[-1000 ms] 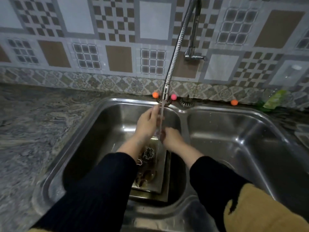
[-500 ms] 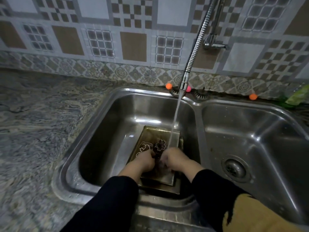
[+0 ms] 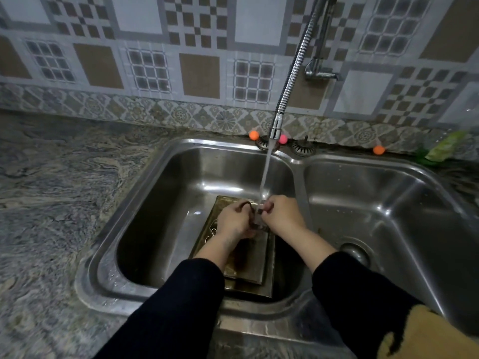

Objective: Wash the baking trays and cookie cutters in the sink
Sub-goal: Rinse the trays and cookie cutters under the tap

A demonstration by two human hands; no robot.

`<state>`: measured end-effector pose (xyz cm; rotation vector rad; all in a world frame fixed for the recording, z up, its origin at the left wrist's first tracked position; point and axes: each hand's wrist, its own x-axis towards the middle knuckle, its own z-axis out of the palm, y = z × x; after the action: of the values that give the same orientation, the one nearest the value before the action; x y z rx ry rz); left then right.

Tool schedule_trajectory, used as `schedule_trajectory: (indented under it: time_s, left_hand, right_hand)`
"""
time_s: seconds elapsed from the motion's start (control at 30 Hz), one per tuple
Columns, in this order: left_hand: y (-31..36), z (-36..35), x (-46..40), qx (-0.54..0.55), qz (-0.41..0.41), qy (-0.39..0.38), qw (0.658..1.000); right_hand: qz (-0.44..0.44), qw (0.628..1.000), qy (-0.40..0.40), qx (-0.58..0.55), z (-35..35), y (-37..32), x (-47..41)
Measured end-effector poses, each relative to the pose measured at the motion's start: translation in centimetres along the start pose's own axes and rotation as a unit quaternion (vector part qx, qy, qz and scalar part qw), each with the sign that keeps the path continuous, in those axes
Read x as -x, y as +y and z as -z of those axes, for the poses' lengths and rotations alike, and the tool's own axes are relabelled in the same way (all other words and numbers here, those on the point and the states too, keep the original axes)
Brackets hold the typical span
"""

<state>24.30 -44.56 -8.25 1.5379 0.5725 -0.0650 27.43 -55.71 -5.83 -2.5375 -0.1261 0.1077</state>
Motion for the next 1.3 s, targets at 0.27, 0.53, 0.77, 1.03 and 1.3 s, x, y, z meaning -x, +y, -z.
schedule_trajectory:
  time_s: [0.27,0.53,0.77,1.03,1.3]
  left_hand:
    - [-0.4,-0.3,0.7,-0.022,-0.001,-0.023,1.0]
    - [0.9,1.3,-0.2,-0.112,0.02,-0.048,0.992]
    - [1.4,0.4,-0.8,-0.174,-0.088,0.026,0.98]
    - [2.4,-1.2,-0.3,-0.049,-0.156,0.048,0.985]
    - [2.0,-5.4,0.3,-0.06,-0.173,-0.067,0.981]
  right_hand:
    - [0.015,0.996,-0.073,0.053,0.5,0.3,0.5]
    - [0.093,0.994,-0.017,0.056,0.1,0.0,0.8]
    - [0.131,0.991,0.003,0.005,2.0,-0.1,0.6]
    - [-0.107,0.884,-0.218,-0.399,3.4,0.7,0.7]
    - [0.112,0.992,-0.05,0.011,7.5,5.1,-1.0]
